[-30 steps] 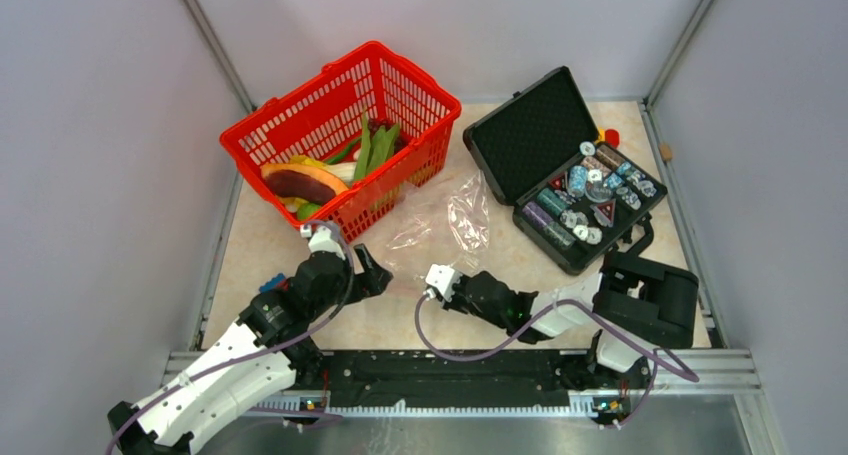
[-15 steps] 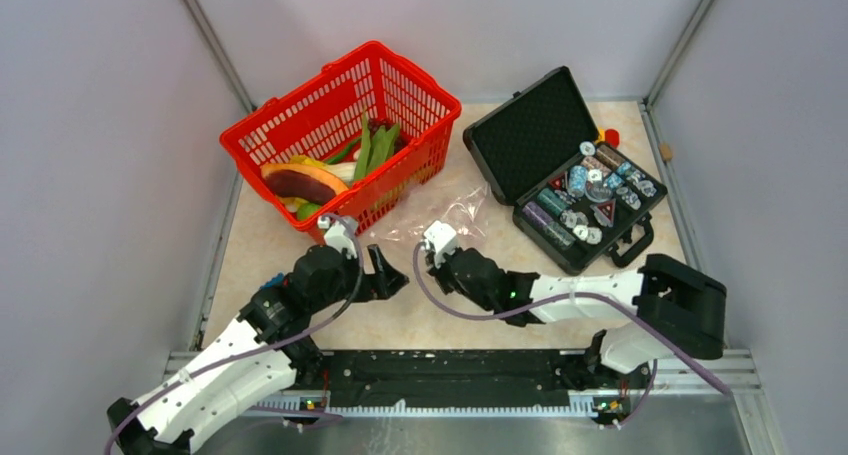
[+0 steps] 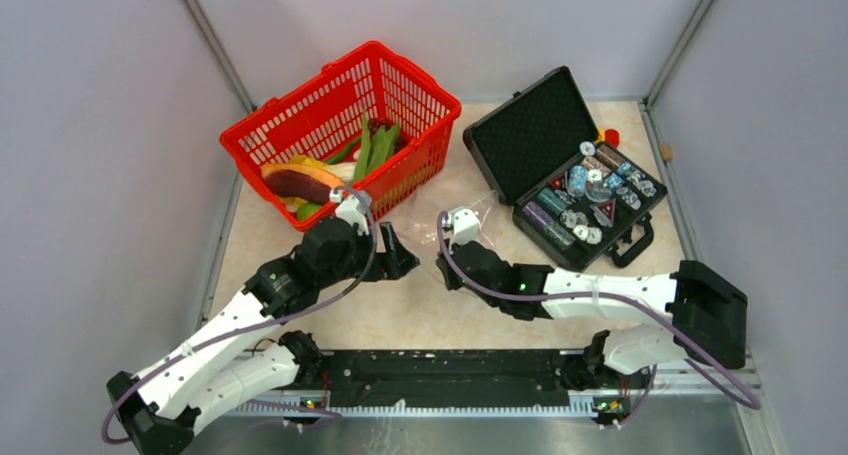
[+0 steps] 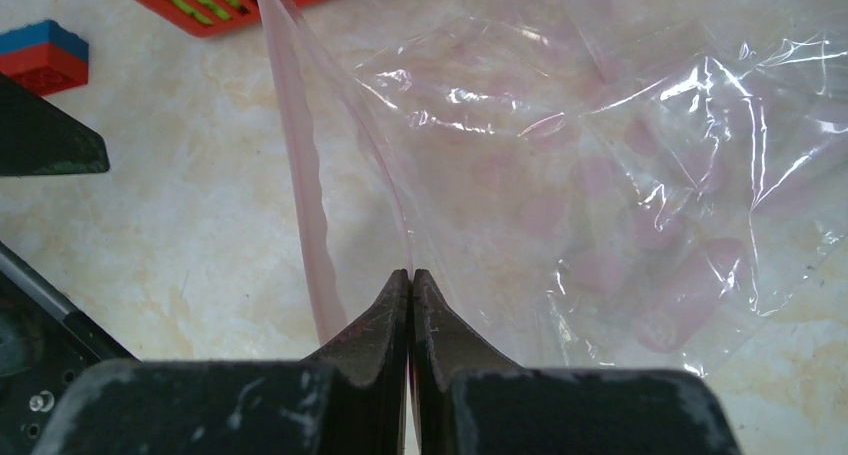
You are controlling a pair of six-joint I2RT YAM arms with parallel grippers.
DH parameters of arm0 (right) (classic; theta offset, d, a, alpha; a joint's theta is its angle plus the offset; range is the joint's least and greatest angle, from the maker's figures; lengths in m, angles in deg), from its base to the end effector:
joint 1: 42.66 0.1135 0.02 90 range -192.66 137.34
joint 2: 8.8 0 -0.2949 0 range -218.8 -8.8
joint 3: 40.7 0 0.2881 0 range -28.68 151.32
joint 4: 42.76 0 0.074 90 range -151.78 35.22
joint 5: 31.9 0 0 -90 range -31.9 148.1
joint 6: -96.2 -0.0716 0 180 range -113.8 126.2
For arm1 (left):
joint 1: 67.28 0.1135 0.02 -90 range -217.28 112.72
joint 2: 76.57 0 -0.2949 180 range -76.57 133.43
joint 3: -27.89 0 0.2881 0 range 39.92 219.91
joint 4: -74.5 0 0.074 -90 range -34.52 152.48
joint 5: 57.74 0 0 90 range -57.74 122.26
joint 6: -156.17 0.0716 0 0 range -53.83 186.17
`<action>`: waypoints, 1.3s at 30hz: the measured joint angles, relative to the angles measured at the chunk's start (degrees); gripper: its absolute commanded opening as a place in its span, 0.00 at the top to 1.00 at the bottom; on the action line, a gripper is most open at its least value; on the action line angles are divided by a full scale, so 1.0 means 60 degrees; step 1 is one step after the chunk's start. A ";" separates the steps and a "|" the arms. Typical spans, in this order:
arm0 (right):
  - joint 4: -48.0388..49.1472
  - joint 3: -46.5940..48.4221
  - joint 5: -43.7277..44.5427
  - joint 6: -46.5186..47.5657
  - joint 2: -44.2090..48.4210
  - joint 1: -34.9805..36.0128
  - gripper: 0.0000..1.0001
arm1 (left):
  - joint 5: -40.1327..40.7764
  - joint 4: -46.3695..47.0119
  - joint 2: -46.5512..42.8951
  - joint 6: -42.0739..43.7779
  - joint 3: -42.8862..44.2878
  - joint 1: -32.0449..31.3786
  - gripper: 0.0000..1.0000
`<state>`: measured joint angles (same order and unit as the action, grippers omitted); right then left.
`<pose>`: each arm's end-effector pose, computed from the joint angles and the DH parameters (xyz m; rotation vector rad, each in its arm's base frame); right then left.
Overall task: Place the food in the zip-top bag and seal the zipper
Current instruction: Open the zipper of the food storage bag.
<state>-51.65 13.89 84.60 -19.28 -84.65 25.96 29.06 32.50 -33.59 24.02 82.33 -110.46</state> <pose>0.1522 0.3010 0.2256 -0.4981 2.0199 0.5378 0.1518 -0.1479 0.2979 0.0561 2.2501 -0.9172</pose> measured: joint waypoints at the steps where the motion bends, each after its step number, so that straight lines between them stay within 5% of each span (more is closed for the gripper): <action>1: -0.0029 0.0000 0.0044 -0.0142 0.0015 0.0000 1.00 | 0.0109 -0.0025 0.0095 -0.0076 0.0000 0.0000 0.14; 25: 0.0444 -0.0004 0.0036 -0.0543 0.0186 0.0040 1.00 | 0.1260 0.1982 0.0787 -0.1246 -0.1293 -0.0124 0.21; 34: 0.1045 -0.0240 -0.0142 -0.0448 0.0415 0.0066 1.00 | 0.1701 0.2160 0.1585 -0.1392 -0.1559 -0.0124 0.48; 39: 0.1093 -0.0353 -0.0189 -0.0291 0.0816 0.0106 1.00 | 0.1876 0.2273 0.1701 -0.1242 -0.1559 -0.0124 0.73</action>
<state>-45.09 11.77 83.46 -21.02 -79.76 26.60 40.32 46.14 -23.38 16.57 72.97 -111.20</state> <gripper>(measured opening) 0.006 0.410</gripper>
